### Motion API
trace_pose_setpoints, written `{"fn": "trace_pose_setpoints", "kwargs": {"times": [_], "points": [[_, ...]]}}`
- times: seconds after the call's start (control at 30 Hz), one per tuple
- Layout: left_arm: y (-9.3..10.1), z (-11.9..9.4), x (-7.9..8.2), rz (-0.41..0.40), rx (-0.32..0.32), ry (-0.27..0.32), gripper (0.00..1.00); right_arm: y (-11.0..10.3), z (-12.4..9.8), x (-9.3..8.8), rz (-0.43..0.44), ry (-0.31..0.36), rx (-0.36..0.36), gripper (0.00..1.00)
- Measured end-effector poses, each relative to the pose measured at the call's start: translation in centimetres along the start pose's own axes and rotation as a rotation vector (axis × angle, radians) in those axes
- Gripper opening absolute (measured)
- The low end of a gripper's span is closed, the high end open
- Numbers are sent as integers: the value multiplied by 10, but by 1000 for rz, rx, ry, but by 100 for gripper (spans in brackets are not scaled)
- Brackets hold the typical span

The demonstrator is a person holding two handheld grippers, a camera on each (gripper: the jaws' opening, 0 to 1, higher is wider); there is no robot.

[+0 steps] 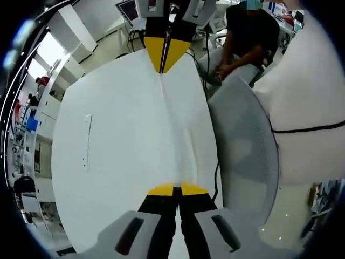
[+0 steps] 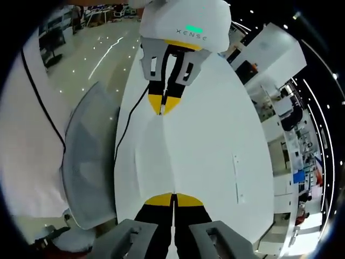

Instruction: Arrange the food packaging bags into a neat stack by flattening each bag and aligning their edges.

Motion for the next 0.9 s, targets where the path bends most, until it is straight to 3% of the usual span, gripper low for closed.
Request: {"fn": "trace_pose_setpoints", "kwargs": {"times": [0.13, 0.3, 0.53, 0.9], "points": [[2, 0, 0, -11, -18, 2, 0, 0, -1, 1, -1, 2, 0, 0], [3, 0, 2, -7, 8, 16, 0, 1, -1, -2, 3, 0, -3, 0], [0, 0, 4, -68, 5, 22, 0, 3, -1, -4, 19, 3, -5, 0], [0, -1, 4, -52, 20, 34, 0, 8, -2, -4, 0, 23, -47, 0]]}}
Point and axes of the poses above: the point that each gripper's makers call its tool centre point, and the gripper's own axes: z roughly forward along the fingers, y roughly to its right, x roughly out of its top, the point moved 10 cm from there along -z, roughly backward along the fingers, and after that the axes turned 11 degrees about -y, right-handed, at the moved point
